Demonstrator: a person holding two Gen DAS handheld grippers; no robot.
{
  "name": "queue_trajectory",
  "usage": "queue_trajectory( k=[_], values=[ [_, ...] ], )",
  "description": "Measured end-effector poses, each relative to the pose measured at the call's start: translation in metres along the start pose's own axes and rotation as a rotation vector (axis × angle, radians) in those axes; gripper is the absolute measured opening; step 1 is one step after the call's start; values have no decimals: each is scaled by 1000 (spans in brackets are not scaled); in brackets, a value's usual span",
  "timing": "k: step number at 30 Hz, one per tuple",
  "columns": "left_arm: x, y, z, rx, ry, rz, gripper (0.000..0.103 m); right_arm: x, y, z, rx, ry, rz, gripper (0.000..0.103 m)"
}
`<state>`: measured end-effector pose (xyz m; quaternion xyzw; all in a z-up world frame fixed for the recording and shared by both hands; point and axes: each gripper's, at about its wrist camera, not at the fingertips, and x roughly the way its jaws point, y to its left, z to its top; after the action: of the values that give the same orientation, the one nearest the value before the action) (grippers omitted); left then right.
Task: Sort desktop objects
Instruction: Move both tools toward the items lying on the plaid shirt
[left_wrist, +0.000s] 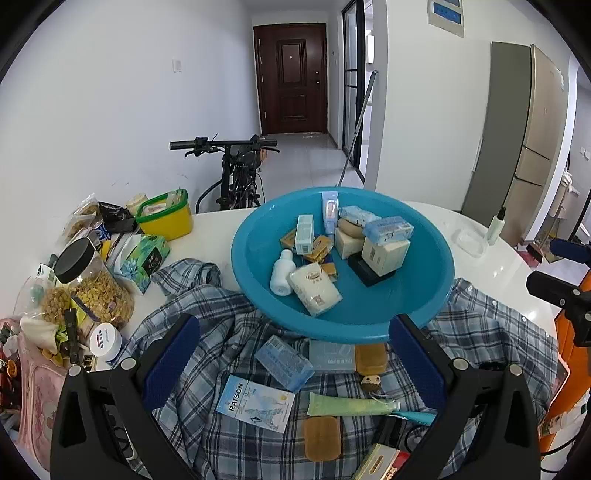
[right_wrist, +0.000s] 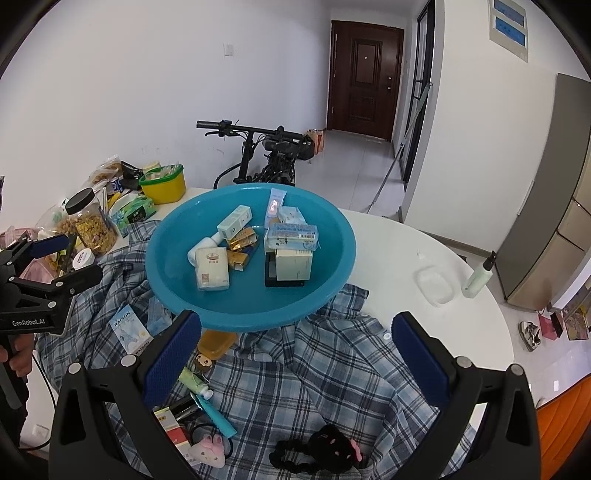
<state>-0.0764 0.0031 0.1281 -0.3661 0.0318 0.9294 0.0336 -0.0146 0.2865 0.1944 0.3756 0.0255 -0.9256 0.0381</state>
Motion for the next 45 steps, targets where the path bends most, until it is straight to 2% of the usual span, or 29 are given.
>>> queue_trajectory(
  k=[17,27,45],
  values=[
    [33,7,-38,-21,125,-18,103,19,-10,-32,37,78,22,103],
    [55,13,-72,-48,209,-34,103,32,-12,-55,66,127,37,103],
    [79,6,-119,-24,322,-52,103,50,-20,-97,108,205,35,103]
  ],
)
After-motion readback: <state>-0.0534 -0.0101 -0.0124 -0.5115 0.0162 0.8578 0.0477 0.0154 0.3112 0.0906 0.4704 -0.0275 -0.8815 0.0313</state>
